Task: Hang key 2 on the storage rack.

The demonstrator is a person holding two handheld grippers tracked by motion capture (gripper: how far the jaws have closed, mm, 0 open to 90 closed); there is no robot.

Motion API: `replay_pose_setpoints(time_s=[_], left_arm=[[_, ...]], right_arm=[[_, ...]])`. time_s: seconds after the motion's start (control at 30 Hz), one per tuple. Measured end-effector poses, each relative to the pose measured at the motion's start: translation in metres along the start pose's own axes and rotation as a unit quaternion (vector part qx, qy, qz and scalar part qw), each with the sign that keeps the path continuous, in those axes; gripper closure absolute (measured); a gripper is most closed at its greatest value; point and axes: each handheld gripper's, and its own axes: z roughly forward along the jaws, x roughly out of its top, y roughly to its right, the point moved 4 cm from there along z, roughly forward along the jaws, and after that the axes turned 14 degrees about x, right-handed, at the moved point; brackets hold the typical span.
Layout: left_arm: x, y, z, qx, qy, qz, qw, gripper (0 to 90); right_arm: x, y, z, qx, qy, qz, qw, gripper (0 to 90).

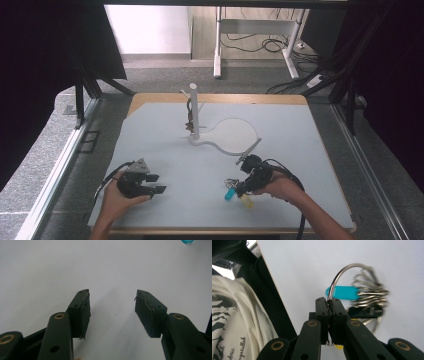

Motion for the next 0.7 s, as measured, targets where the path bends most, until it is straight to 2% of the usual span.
replay_pose_setpoints(time_s=[0.1,0.13,0.2,0.27,0.4,0.53,0.6,0.7], left_arm=[[0.0,0.0,0.001,0.0,0.0,0.002,1.0,46.2],[0.0,0.001,0.001,0.0,0.0,-0.002,1.0,46.2],[0.0,0.001,0.001,0.0,-0.002,0.001,1.0,46.2],[0.0,0.001,0.001,-0.001,-0.002,0.001,1.0,46.2],[0.0,0.001,0.002,-0.001,-0.003,0.003,1.0,46.2],[-0.001,0.001,0.003,0.0,-0.003,0.006,1.0,46.2],[-0.001,0.0,0.003,-0.001,-0.003,0.006,1.0,46.2],[-0.001,0.0,0.003,-0.001,-0.001,0.005,1.0,46.2]], right_arm=[[0.004,0.001,-0.008,0.005,0.003,0.007,1.0,87.0],[0.009,0.003,-0.016,0.017,0.009,0.021,0.9996,87.0],[0.01,0.004,-0.019,0.018,0.008,0.024,0.9995,87.0],[0.015,0.008,-0.028,0.016,0.007,0.038,0.9991,87.0],[0.019,0.013,-0.036,0.012,0.006,0.043,0.999,87.2],[0.027,0.018,-0.052,0.004,0.017,0.054,0.9984,87.2],[0.028,0.019,-0.055,0.003,0.02,0.053,0.9984,87.2],[0.034,0.023,-0.069,0.0,0.039,0.058,0.9975,87.2]])
